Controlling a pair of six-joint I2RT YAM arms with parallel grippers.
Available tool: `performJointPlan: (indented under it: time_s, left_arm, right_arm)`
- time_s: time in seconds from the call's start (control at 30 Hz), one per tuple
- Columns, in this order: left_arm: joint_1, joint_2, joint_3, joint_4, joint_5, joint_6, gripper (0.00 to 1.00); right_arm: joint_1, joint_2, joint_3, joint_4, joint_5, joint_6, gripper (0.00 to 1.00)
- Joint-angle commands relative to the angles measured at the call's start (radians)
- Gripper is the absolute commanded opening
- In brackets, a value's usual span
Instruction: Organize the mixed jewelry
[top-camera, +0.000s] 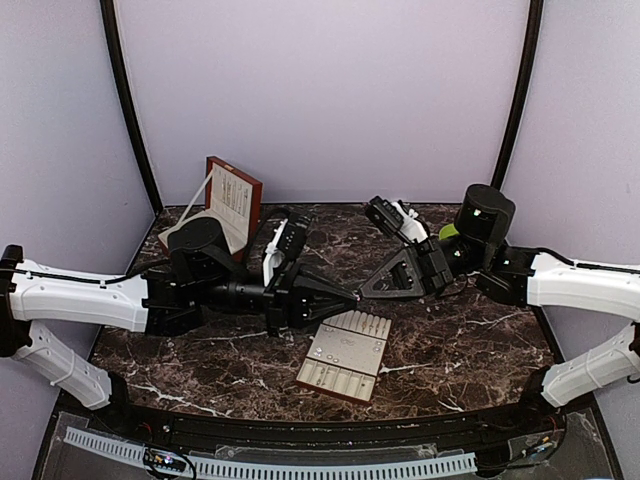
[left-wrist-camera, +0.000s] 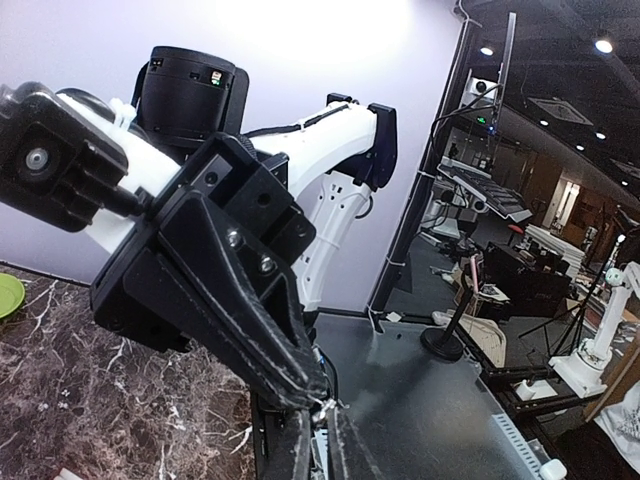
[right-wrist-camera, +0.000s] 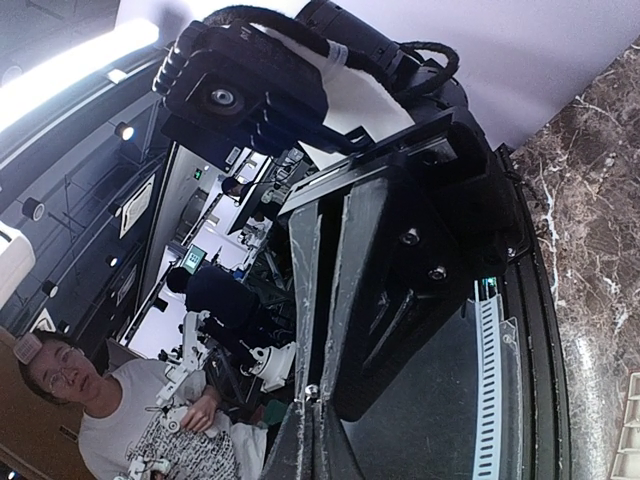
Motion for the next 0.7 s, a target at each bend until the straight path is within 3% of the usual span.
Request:
performJointPlan:
  time_s: [0.0, 0.17, 0.4, 0.57, 0.67]
  left_arm:
    - [-0.003, 0.003, 0.008, 0.062, 0.022, -0.019, 0.07]
    - [-0.003, 0.007, 0.006, 0.071, 0.026, -0.032, 0.00]
    - [-0.003, 0.005, -0.012, 0.103, 0.023, -0.067, 0.00]
    - [-0.003, 0.003, -0.028, 0.109, -0.008, -0.106, 0.00]
    - [-0.003, -0.006, -0.045, 0.095, -0.058, -0.133, 0.00]
  right_arm:
    - [0.006, 0.010, -0.001, 0.035, 0.003, 0.007, 0.00]
    - [0.006, 0.010, -0.007, 0.048, 0.013, 0.012, 0.00]
    - [0.006, 0.023, -0.026, 0.072, 0.038, 0.025, 0.01]
    - [-0.003, 0.023, -0.039, 0.134, 0.067, 0.060, 0.40]
    - [-0.022, 0.011, -0.053, 0.147, 0.093, 0.071, 0.51]
